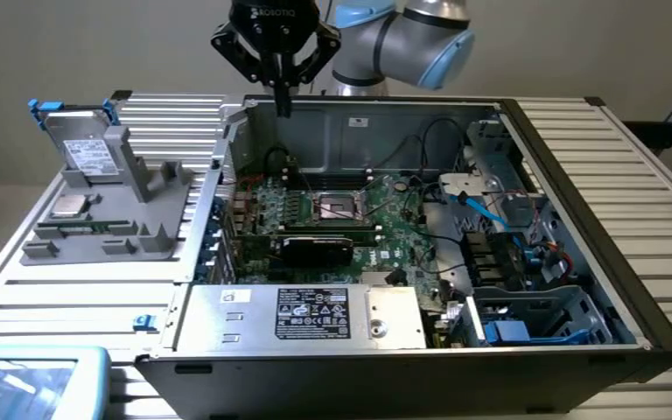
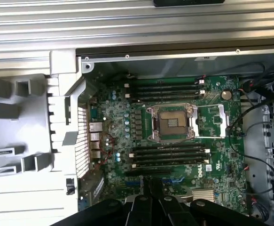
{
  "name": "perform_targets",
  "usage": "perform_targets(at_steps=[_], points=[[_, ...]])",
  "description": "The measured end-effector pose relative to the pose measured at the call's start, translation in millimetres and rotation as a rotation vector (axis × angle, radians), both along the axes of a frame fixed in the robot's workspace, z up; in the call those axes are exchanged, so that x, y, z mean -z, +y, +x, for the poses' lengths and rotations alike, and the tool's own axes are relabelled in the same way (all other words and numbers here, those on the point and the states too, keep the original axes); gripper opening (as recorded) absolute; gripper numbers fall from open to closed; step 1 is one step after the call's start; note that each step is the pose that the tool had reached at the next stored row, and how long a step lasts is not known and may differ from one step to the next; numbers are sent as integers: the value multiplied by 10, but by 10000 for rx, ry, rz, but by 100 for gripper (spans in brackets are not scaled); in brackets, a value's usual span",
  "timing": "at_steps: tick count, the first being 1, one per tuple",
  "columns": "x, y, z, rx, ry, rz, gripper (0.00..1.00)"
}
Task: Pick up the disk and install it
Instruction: 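Reach for the disk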
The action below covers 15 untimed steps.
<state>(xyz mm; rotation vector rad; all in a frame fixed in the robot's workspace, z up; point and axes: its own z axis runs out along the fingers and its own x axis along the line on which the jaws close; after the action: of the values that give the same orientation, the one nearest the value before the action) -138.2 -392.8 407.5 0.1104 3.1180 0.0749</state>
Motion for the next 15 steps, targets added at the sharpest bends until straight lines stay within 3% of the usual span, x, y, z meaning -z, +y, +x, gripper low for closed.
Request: perform_targets(at_steps=[15], points=[[1, 257, -657, 0, 0, 1, 11]])
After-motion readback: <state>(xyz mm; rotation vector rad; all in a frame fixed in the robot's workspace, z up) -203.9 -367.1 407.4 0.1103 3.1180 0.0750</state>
